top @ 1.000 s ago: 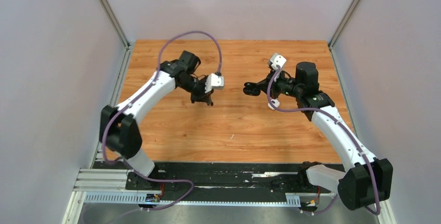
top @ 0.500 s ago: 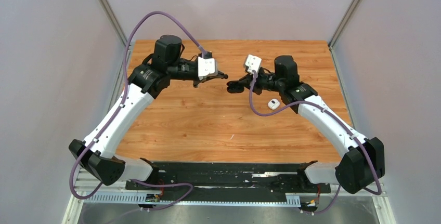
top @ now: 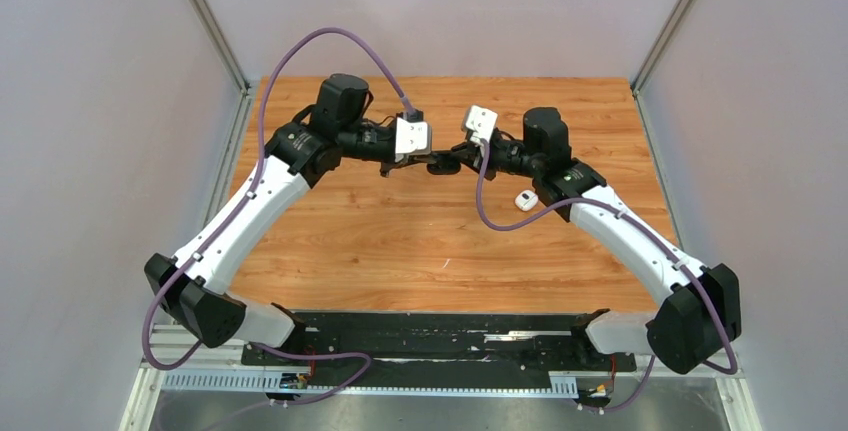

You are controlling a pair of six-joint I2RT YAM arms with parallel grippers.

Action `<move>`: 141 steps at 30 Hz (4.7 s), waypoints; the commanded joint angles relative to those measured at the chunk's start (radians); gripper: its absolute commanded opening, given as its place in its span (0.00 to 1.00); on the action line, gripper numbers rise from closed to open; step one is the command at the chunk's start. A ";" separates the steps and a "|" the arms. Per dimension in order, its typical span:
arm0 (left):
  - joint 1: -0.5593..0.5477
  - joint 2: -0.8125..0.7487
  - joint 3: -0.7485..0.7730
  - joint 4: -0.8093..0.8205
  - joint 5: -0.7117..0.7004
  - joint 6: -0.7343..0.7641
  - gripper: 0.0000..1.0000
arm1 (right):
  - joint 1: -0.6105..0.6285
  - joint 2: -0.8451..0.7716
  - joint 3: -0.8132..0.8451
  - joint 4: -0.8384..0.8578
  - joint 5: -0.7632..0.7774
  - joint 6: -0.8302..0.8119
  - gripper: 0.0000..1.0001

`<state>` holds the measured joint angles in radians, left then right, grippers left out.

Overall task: Insert the wireless bluetooth earbuds into the charging case
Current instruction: Place the earbud in the charging case, then close the charging case.

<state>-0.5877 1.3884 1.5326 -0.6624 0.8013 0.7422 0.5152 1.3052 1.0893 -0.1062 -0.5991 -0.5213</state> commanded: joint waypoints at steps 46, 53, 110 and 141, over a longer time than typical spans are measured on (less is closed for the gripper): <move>-0.033 0.050 0.027 -0.008 -0.171 0.070 0.00 | 0.019 -0.047 0.067 0.041 0.024 0.110 0.00; -0.044 0.053 0.024 -0.071 -0.133 0.109 0.00 | 0.018 -0.038 0.075 0.062 0.044 0.143 0.00; 0.301 -0.006 -0.308 0.906 0.314 -1.191 0.81 | -0.078 0.084 0.250 0.151 -0.060 0.546 0.00; 0.279 0.134 -0.273 1.115 0.359 -1.316 0.37 | -0.059 0.154 0.249 0.233 -0.074 0.685 0.00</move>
<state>-0.3008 1.5154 1.2201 0.3962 1.1263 -0.5636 0.4484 1.4559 1.3033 0.0746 -0.6647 0.1478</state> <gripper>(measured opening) 0.390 0.043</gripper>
